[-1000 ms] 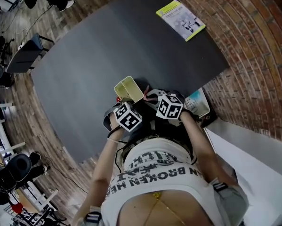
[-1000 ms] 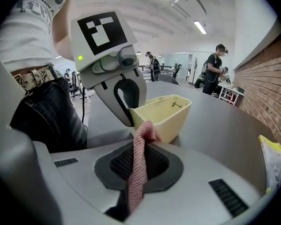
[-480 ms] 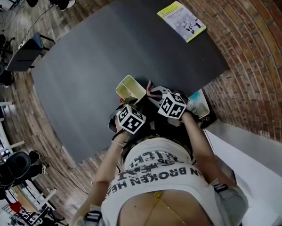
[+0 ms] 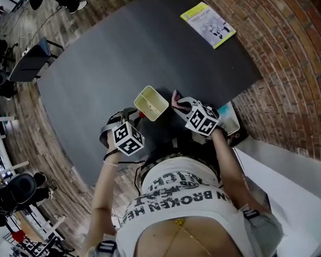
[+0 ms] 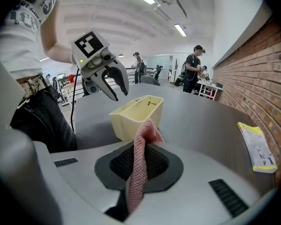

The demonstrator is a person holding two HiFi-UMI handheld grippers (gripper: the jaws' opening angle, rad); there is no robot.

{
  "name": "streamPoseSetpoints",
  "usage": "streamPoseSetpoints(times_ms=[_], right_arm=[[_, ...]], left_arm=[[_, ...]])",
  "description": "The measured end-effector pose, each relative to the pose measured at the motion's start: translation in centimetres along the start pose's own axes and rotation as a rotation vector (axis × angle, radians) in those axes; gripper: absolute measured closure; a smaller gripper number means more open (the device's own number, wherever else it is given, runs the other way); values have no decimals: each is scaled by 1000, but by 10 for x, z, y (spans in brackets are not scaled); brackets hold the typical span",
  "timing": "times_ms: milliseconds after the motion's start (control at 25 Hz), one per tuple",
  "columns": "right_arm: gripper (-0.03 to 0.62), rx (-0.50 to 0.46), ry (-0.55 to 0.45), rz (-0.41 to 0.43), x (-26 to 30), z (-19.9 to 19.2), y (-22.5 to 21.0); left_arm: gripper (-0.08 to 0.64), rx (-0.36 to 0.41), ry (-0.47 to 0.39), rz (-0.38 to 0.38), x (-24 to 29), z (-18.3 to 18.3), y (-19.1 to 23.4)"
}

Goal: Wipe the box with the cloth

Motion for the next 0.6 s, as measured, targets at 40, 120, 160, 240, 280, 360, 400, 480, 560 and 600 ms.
streamPoseSetpoints(times_ms=[40, 120, 160, 240, 280, 360, 400, 480, 560, 600], right_arm=[[574, -2, 4, -2, 0, 1, 1], [575, -2, 14, -5, 0, 1, 3], [574, 1, 18, -9, 0, 1, 4], [574, 13, 23, -23, -1, 0, 5], [574, 20, 26, -31, -2, -1, 5], [575, 35, 33, -46, -4, -4, 6], [574, 42, 36, -54, -4, -5, 6], [575, 56, 41, -69, -6, -7, 7], [574, 68, 45, -85, -8, -10, 8], [575, 75, 45, -92, -10, -11, 9]], left_arm=[[451, 78, 23, 13, 0, -3, 4], [450, 238, 57, 36, 2, -4, 9], [449, 313, 71, 42, 5, -4, 10], [450, 454, 98, 46, 11, -3, 13], [450, 520, 107, 46, 15, -2, 13], [451, 643, 117, 47, 23, 0, 12], [451, 696, 122, 50, 27, 1, 11], [451, 780, 144, 59, 35, 1, 8], [461, 830, 173, 61, 44, 1, 4], [469, 844, 183, 60, 46, 0, 2]])
Point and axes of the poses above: the fingertips, and each gripper's own axes: x forward along the fingers, y to its left, z out of its top, the point moved 7 cm from there along -x, backward along the fingers, and after that the axes turned 6 degrees about -x, right-handed, at the moved point
